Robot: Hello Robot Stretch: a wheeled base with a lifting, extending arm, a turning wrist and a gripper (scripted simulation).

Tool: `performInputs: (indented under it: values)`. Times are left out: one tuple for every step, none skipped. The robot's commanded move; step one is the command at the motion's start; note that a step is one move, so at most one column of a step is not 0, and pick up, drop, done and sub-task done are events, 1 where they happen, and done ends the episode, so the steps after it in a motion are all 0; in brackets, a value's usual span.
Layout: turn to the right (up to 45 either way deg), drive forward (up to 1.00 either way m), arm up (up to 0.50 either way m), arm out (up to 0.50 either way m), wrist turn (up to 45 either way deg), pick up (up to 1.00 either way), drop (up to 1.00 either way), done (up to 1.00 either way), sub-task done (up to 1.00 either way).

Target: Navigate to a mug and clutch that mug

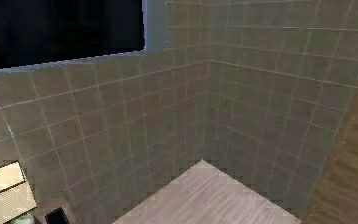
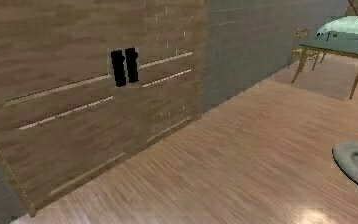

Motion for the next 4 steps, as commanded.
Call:
performInputs:
  values:
    - [-36.0, 0.0, 0.0, 0.0, 0.0, 0.0, 0.0, 0.0, 0.0]
    - [0.0, 0.05, 0.0, 0.0, 0.0, 0.0, 0.0, 0.0, 0.0]
    - [-45.0, 0.0, 0.0, 0.0, 0.0, 0.0, 0.0, 0.0, 0.0]
    - [-45.0, 0.0, 0.0, 0.0, 0.0, 0.0, 0.0, 0.0, 0.0]
